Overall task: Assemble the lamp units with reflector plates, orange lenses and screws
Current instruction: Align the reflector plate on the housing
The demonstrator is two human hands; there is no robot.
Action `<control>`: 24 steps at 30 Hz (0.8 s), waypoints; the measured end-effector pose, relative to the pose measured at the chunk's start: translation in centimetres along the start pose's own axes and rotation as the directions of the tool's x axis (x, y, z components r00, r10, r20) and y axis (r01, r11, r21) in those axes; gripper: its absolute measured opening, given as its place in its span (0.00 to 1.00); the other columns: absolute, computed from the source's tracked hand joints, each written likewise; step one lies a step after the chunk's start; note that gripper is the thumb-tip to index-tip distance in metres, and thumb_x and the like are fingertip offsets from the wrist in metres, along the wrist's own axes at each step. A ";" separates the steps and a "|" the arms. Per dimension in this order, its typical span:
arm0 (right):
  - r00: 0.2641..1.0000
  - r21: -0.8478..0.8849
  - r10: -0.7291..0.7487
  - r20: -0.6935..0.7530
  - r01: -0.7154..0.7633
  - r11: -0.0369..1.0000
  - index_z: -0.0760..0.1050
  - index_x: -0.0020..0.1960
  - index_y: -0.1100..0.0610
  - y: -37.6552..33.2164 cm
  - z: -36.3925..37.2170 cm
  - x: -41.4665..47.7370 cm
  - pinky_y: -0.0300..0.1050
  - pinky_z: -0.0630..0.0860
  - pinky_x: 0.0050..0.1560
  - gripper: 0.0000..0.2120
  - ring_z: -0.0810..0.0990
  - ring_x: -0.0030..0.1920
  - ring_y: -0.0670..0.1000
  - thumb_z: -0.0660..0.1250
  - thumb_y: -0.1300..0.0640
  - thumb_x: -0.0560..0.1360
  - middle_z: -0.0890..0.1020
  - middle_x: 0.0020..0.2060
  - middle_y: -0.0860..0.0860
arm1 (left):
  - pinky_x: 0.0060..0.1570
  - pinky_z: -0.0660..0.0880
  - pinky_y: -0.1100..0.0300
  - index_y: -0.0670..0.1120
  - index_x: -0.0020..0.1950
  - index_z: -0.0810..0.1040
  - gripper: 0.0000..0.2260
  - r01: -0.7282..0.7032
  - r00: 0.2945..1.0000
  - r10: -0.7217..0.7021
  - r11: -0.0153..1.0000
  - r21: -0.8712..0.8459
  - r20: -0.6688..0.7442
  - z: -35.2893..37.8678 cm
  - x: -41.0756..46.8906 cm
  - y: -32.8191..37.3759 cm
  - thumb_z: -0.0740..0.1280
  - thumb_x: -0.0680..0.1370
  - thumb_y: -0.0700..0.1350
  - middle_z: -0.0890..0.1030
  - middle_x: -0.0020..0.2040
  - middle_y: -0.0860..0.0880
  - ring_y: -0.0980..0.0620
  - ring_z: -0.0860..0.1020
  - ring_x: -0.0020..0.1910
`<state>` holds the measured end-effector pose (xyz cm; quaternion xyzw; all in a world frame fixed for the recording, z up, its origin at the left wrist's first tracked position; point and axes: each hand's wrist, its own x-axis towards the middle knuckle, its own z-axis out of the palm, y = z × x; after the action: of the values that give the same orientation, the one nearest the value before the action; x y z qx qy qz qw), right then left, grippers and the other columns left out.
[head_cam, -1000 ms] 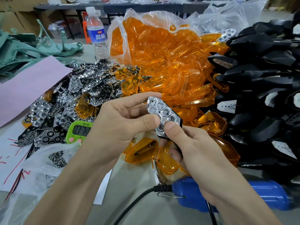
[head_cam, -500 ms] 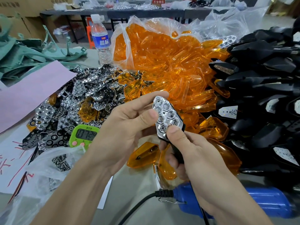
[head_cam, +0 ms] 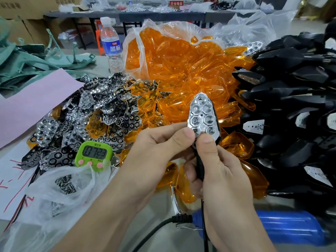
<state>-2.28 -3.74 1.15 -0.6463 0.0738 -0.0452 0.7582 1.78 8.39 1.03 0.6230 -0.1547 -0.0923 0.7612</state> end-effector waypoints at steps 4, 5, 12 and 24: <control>0.999 -0.026 -0.038 -0.005 0.037 0.999 0.79 0.41 0.52 0.1 -0.1 0.1 0.38 0.66 0.27 0.26 0.70 0.26 0.45 0.60 0.30 0.73 0.76 0.27 0.50 | 0.37 0.77 0.57 0.46 0.48 0.86 0.12 -0.018 1.000 0.018 1.000 0.002 -0.004 0.6 0.1 0.1 0.68 0.79 0.52 0.84 0.42 0.47 0.46 0.79 0.38; 0.999 -0.022 -0.038 -0.005 0.037 0.999 0.78 0.41 0.52 0.2 -0.1 0.0 0.38 0.66 0.27 0.26 0.70 0.26 0.45 0.60 0.30 0.73 0.76 0.26 0.50 | 0.38 0.76 0.57 0.47 0.47 0.86 0.12 -0.029 1.000 0.029 0.999 0.013 -0.004 0.5 0.1 0.1 0.68 0.79 0.53 0.84 0.42 0.49 0.48 0.79 0.40; 0.998 0.044 -0.049 -0.028 0.050 0.998 0.79 0.39 0.49 0.6 0.3 -0.3 0.35 0.66 0.25 0.27 0.71 0.25 0.44 0.61 0.26 0.68 0.77 0.26 0.49 | 0.38 0.77 0.60 0.50 0.44 0.87 0.10 -0.094 0.995 0.093 0.995 0.030 0.018 0.6 0.1 0.3 0.69 0.80 0.52 0.82 0.39 0.56 0.55 0.78 0.39; 0.999 -0.017 -0.033 -0.015 0.033 0.999 0.79 0.40 0.48 0.7 0.1 -0.1 0.36 0.68 0.26 0.25 0.72 0.26 0.44 0.62 0.27 0.70 0.77 0.26 0.48 | 0.37 0.77 0.60 0.44 0.48 0.86 0.11 -0.086 0.996 0.085 0.996 0.023 0.009 0.2 0.1 -0.2 0.67 0.80 0.49 0.84 0.42 0.50 0.52 0.81 0.41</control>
<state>-2.35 -3.47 0.48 -0.6532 0.0691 -0.0618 0.7515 1.78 8.15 0.91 0.6242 -0.1854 -0.0604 0.7566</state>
